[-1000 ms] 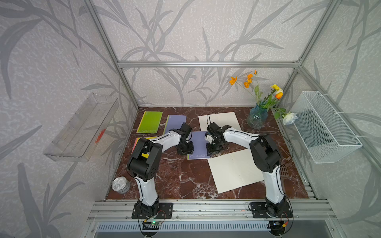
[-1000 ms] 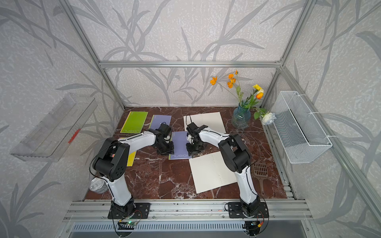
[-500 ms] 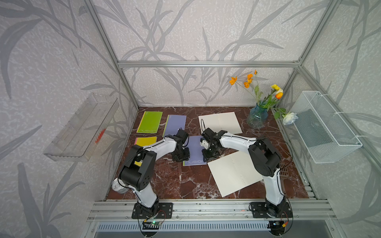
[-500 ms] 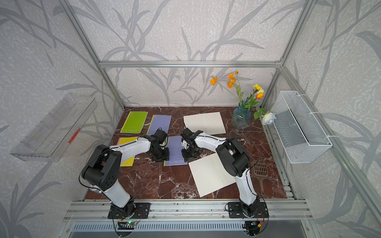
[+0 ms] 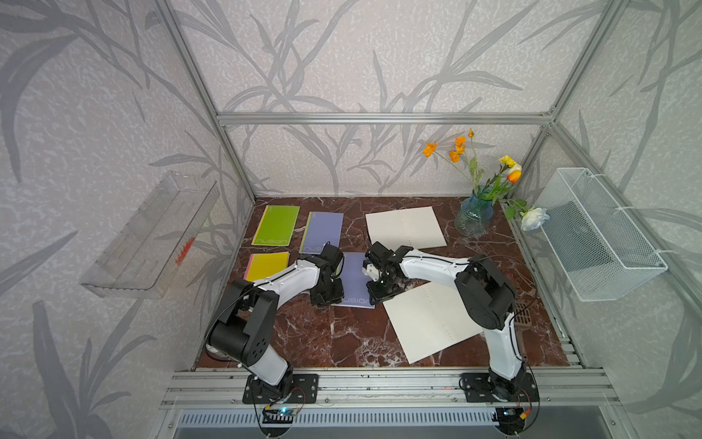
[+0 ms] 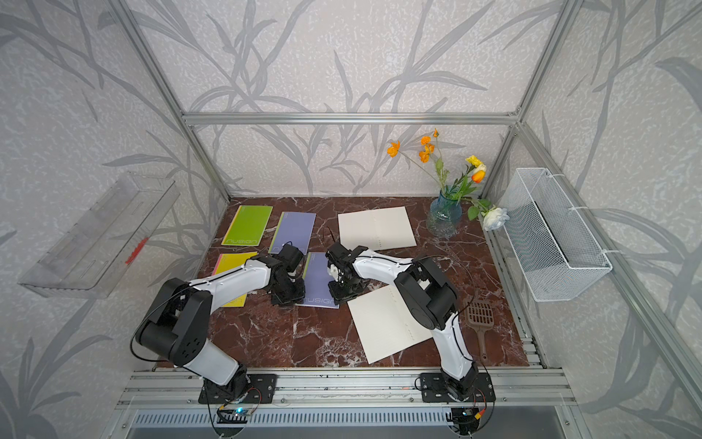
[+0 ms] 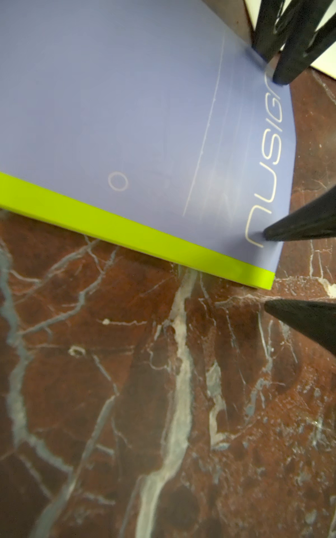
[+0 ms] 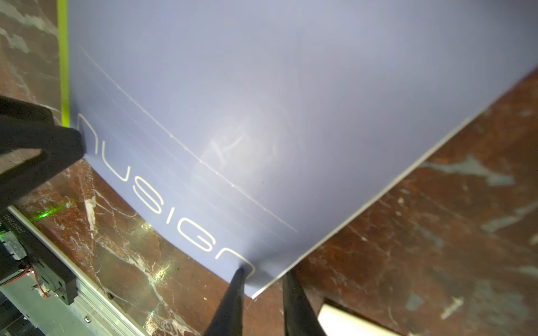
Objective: Close the notebook
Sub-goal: Move the notebook to the center of the board.
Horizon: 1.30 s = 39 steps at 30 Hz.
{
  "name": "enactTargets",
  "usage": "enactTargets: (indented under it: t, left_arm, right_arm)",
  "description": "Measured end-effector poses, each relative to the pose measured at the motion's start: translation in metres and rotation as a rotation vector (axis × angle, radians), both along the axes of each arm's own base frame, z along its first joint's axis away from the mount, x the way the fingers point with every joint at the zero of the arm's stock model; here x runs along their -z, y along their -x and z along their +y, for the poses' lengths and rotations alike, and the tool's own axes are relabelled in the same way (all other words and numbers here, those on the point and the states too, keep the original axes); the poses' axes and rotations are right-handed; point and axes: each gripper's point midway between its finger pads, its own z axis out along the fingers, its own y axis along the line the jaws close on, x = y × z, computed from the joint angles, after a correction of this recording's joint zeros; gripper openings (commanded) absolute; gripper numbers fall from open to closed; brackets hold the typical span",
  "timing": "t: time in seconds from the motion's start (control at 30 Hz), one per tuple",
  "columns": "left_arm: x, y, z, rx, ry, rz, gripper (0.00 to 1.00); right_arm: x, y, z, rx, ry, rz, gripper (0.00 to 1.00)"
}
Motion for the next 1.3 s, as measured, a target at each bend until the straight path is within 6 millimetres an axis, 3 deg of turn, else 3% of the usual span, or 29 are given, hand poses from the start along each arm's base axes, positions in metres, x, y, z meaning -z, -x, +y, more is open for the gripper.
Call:
enactTargets:
  t: [0.23, 0.5, 0.9, 1.13, 1.3]
  left_arm:
    - [-0.005, 0.000, 0.007, -0.005, -0.033, 0.000, 0.41]
    - [-0.027, -0.038, 0.005, -0.002, -0.036, -0.079, 0.44]
    - [-0.010, -0.075, 0.006, 0.013, -0.046, -0.065, 0.45]
    - [-0.011, -0.103, 0.003, 0.017, -0.012, -0.088, 0.45]
    - [-0.003, -0.112, 0.002, 0.024, 0.009, -0.073, 0.46]
  right_arm:
    - [-0.001, 0.000, -0.003, 0.016, 0.000, -0.004, 0.33]
    - [-0.003, -0.018, -0.014, 0.064, -0.002, -0.008, 0.34]
    - [-0.003, -0.063, -0.013, 0.107, -0.017, -0.023, 0.34]
    - [-0.003, -0.075, -0.009, 0.110, -0.026, -0.023, 0.34]
    - [-0.003, -0.080, -0.007, 0.108, -0.036, -0.016, 0.33]
